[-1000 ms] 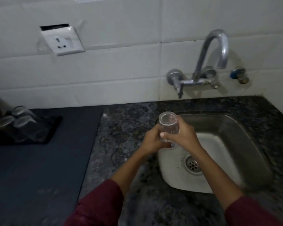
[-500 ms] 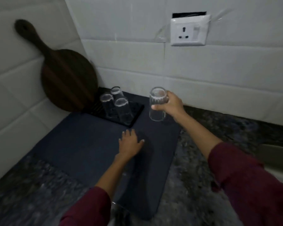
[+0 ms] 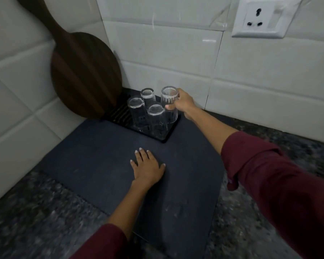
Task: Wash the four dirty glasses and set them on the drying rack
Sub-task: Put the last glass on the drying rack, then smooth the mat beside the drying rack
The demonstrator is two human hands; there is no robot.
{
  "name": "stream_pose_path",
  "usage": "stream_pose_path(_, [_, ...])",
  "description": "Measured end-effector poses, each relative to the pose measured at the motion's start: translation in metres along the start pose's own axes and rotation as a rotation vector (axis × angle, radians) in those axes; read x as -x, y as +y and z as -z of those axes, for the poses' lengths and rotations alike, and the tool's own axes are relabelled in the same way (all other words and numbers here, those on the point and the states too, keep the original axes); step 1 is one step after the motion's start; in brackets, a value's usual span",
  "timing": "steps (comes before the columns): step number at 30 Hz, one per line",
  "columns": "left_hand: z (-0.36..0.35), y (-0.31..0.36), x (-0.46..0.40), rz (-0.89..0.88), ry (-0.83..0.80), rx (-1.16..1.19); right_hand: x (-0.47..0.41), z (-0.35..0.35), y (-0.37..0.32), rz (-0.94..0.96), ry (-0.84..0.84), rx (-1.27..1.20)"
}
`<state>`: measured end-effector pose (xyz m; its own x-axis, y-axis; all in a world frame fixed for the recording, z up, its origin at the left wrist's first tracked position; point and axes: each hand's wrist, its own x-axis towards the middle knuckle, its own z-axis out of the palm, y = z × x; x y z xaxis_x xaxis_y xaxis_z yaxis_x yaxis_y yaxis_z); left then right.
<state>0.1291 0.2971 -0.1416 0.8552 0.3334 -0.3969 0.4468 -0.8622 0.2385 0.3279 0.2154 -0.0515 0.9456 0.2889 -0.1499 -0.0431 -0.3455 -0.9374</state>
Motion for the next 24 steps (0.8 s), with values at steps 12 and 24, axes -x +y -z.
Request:
stream_pose_path(12, [-0.001,0.006,0.005,0.001,-0.002,0.038,-0.008,-0.004,0.011,-0.035,-0.187,-0.024])
stream_pose_path(24, [-0.033,0.097,0.055,-0.541,0.418,0.57,0.224,0.039,0.134,0.066,0.222,0.21])
